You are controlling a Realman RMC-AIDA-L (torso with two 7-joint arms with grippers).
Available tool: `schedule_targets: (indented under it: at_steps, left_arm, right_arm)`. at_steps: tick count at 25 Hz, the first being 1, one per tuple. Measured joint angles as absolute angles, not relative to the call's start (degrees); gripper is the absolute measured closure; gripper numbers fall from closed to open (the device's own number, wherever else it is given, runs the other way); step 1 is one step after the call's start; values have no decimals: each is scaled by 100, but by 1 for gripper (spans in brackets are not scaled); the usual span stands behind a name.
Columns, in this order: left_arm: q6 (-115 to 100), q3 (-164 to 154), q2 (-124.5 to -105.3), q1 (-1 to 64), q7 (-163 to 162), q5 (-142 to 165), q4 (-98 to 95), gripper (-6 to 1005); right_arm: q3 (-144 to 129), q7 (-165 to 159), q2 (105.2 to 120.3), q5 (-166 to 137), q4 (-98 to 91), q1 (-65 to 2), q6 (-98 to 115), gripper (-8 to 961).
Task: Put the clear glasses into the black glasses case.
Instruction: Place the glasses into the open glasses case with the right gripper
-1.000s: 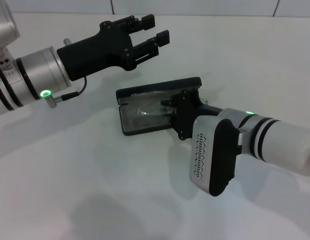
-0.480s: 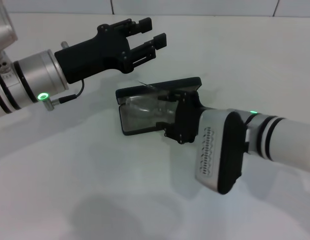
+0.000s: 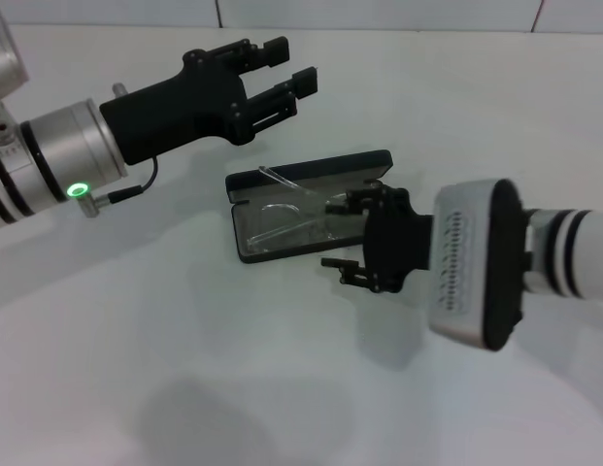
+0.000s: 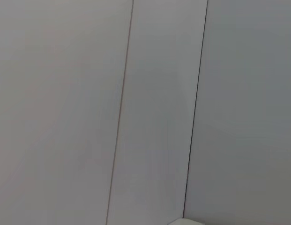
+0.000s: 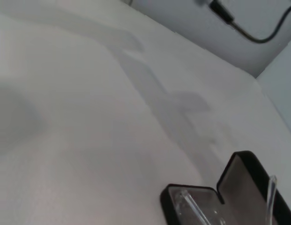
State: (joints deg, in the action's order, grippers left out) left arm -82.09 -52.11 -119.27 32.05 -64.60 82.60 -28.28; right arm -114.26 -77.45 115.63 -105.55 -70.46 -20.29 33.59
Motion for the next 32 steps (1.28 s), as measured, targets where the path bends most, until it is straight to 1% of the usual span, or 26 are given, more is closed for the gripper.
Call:
schedule_targets:
  at_steps: [4, 7, 11, 18, 22, 25, 27, 32]
  left_arm:
    - [-8209, -5212, -11919, 3166, -6454, 8264, -2838, 445]
    - [-8209, -5212, -11918, 3178, -6433, 8270, -2843, 445]
    - [-8209, -5212, -11921, 3205, -6420, 8280, -2849, 445]
    - [-8209, -5229, -11914, 3202, -6417, 8288, -2850, 445]
    - [-8209, -5230, -11915, 3192, -6409, 8289, -2850, 445]
    - [-8209, -5227, -11917, 3181, -6407, 8289, -2851, 446]
    - [-8209, -5219, -11918, 3164, -6407, 8289, -2850, 446]
    - [-8209, -5210, -11909, 3096, -6407, 8287, -2848, 446]
  right_arm:
    - [-10780, -7800, 11563, -10524, -7192, -1970, 4409, 397]
    - [-10467, -7815, 11577, -10401, -7212, -1939, 4685, 397]
    - [-10477, -7775, 11596, -10195, -7141, -1979, 4520, 396]
    - [-10940, -7789, 11611, -10075, -7148, -2107, 3565, 395]
    - [-11254, -7819, 11618, -9965, -6849, -2401, 3167, 394]
    - [-11411, -7955, 11619, -9882, -6464, -2770, 3189, 394]
    - [-11432, -8074, 11617, -9873, -6359, -2901, 3364, 394]
    - [-11391, -8116, 11597, -9937, -6502, -2791, 3654, 393]
